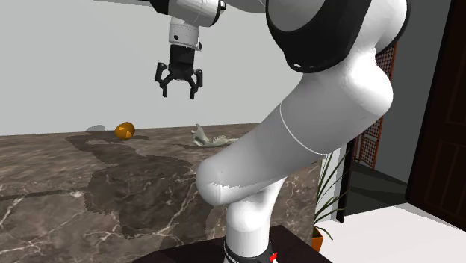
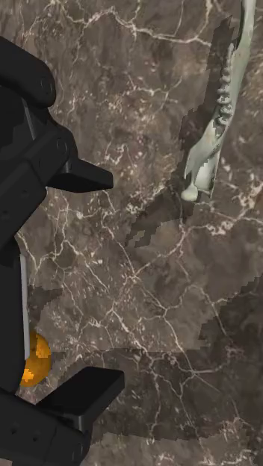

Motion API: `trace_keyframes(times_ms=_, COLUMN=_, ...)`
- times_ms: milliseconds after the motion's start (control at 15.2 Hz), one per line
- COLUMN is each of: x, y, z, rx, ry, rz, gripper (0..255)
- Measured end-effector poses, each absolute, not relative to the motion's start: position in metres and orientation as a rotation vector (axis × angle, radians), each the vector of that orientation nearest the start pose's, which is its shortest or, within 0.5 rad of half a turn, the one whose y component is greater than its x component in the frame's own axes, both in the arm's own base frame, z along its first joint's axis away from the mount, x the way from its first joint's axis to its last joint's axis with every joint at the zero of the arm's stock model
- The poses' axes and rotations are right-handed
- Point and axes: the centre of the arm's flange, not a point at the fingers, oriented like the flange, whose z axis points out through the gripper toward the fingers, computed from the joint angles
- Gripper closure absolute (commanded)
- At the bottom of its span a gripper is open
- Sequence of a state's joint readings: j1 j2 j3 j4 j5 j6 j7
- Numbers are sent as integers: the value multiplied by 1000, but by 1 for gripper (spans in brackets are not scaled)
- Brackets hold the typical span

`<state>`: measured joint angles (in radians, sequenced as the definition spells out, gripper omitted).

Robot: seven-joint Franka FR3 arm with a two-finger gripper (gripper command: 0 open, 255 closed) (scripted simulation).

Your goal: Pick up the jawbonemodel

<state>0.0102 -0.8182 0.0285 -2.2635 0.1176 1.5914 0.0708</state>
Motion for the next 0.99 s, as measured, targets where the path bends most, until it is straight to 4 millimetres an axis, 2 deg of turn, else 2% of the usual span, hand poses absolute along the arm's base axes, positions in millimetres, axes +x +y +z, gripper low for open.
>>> trace_keyframes(times_ms=66, x=298, y=28, z=646, rx=-3030, ry=51, rz=-214, gripper=0)
trace_keyframes(times_ms=198, x=296, y=22, z=634, rx=-3048, ry=-101, rz=-174, gripper=0)
trace_keyframes(times_ms=594, x=296, y=-7, z=580, rx=-3010, ry=-895, rz=24, gripper=0)
trace_keyframes(times_ms=660, x=292, y=-13, z=573, rx=-2981, ry=-1032, rz=59, gripper=0)
trace_keyframes(times_ms=924, x=300, y=-38, z=534, rx=-2795, ry=-1574, rz=204, gripper=0)
trace_keyframes(times_ms=990, x=299, y=-43, z=529, rx=-2749, ry=-1670, rz=231, gripper=0)
